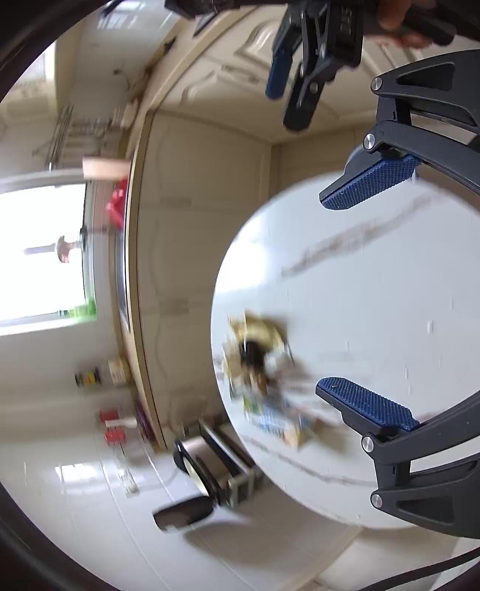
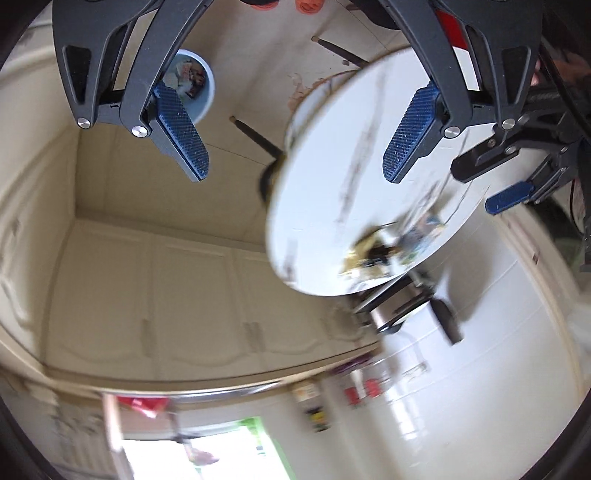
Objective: Collect trash
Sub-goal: 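Return both open tools to the table, then grasp the blue-and-white drink carton with the left tool while the right tool grasps the gold packet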
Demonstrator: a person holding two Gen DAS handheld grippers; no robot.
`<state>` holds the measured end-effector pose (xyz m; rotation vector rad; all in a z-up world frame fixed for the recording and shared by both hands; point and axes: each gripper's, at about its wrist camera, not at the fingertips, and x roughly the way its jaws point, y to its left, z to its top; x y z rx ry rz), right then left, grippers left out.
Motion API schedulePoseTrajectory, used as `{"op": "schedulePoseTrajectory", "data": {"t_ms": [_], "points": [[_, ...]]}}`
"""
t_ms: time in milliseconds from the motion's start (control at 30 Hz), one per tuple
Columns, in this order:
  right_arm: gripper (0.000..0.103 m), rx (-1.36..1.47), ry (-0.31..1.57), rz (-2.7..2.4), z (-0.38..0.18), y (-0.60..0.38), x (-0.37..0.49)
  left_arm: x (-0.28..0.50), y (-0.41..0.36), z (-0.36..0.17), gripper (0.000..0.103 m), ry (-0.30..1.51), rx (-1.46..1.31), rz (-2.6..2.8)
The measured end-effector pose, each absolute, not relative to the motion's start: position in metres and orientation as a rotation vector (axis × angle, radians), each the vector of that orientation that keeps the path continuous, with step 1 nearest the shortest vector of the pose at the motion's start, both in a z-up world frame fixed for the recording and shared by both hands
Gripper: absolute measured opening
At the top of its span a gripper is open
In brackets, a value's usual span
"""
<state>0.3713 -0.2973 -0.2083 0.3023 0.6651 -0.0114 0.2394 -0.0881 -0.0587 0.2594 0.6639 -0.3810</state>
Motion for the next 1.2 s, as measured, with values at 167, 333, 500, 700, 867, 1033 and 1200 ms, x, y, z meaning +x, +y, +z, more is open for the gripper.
{"op": "schedulePoseTrajectory", "data": {"t_ms": [167,333,500,700,867,1033,1200], "points": [[0.095,0.213,0.722,0.023,-0.208,-0.256,0.421,0.274,-0.046,-0.069,0.09,0.696,0.256,-0.217],[0.095,0.157,0.773,0.037,-0.222,-0.237,0.466,0.326,-0.036,-0.088,0.09,0.739,0.265,-0.158],[0.095,0.129,0.829,0.039,-0.239,-0.231,0.515,0.376,-0.037,-0.11,0.09,0.791,0.227,-0.162],[0.095,0.141,0.844,0.025,-0.249,-0.234,0.567,0.443,-0.048,-0.13,0.09,0.845,0.226,-0.168],[0.093,0.147,0.864,0.027,-0.261,-0.232,0.605,0.483,-0.054,-0.139,0.075,0.879,0.247,-0.186],[0.086,0.135,0.896,0.015,-0.275,-0.228,0.622,0.494,-0.044,-0.144,0.046,0.909,0.202,-0.24],[0.053,0.045,0.919,0.029,-0.28,-0.217,0.629,0.481,-0.038,-0.145,0.045,0.909,0.172,-0.247]]}}
